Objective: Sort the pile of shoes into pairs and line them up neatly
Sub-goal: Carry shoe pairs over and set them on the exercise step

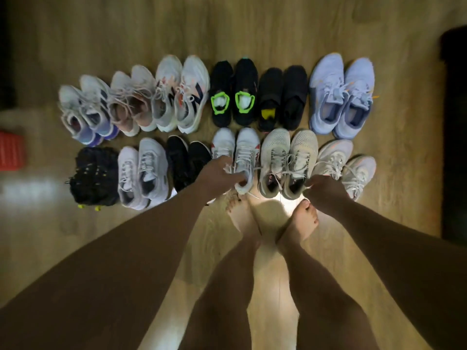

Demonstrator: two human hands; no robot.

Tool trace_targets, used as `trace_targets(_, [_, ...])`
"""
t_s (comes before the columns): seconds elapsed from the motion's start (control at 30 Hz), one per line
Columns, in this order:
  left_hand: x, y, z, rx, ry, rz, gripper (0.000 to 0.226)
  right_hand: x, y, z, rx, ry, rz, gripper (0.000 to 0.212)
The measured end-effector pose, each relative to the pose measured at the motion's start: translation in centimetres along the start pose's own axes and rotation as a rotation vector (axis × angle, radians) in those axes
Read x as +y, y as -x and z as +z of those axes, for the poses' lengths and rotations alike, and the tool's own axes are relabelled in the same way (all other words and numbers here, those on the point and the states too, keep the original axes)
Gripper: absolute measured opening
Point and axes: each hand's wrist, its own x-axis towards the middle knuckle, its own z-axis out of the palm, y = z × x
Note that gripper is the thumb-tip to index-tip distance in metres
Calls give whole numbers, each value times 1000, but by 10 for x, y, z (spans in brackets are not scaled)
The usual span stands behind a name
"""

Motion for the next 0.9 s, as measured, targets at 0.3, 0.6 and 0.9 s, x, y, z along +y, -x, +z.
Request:
trace_targets(0.3, [73, 234, -162, 239, 113, 212, 40, -148, 211, -136, 114, -107, -386, 14])
trace_targets(0.6, [68, 387, -180, 379, 276, 426, 30, -186, 374, -161, 213, -51, -675, 22])
trace_targets(0.9, [83, 524, -135, 456, 177, 632, 28, -113, 524, -160, 334, 17, -737, 25])
